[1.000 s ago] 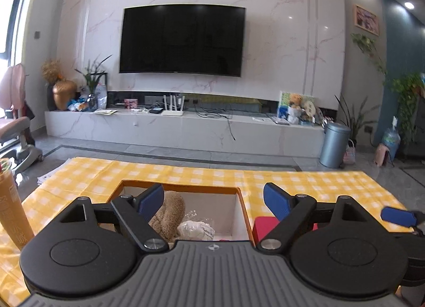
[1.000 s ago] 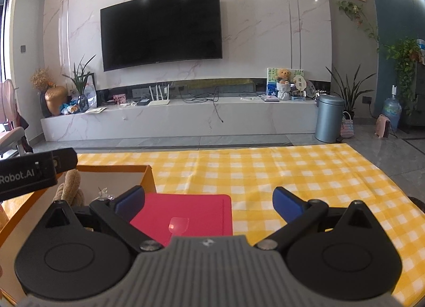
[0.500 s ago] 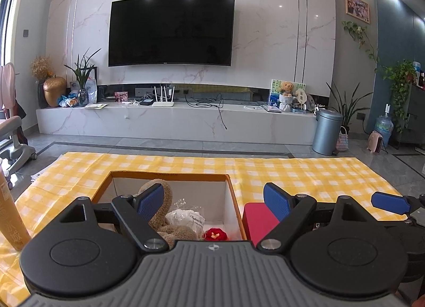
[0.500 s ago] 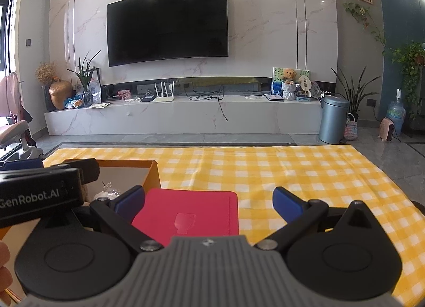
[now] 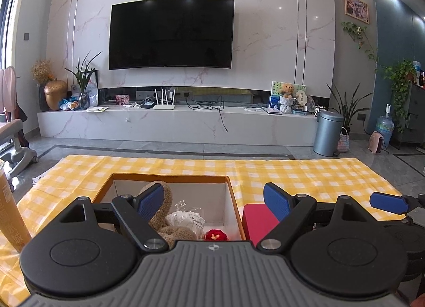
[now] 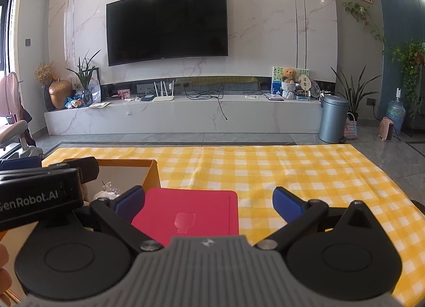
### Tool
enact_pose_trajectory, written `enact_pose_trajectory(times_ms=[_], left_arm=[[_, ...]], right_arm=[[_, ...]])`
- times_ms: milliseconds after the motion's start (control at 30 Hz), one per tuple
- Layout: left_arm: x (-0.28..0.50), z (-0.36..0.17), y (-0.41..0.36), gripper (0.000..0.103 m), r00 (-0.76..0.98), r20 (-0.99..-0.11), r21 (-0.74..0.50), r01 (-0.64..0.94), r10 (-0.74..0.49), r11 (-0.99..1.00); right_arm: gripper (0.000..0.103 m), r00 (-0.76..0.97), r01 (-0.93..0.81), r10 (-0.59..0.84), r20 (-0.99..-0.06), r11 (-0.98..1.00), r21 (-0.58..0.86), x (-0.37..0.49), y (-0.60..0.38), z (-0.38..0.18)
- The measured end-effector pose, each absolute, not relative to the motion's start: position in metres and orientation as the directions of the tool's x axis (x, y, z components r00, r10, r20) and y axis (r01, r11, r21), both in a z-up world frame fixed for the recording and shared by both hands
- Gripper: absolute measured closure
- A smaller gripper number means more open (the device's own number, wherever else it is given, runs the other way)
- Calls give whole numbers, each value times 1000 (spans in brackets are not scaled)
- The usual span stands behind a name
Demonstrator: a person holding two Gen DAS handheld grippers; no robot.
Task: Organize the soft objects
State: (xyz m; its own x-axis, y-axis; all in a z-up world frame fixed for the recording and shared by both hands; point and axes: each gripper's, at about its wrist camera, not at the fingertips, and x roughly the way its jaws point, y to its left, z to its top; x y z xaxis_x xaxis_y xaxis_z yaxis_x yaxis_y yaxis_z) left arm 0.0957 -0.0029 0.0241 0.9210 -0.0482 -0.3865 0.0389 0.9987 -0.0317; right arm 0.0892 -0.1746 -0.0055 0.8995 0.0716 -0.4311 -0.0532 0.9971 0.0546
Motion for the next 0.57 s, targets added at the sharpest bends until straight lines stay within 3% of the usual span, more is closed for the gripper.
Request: enact_pose_trajectory(times_ms=[567], left_arm=[[99, 21, -2, 4, 912, -406, -35, 49, -59, 998]], right_arm=[[3, 897, -53, 63, -438, 998, 35, 91, -173, -8]])
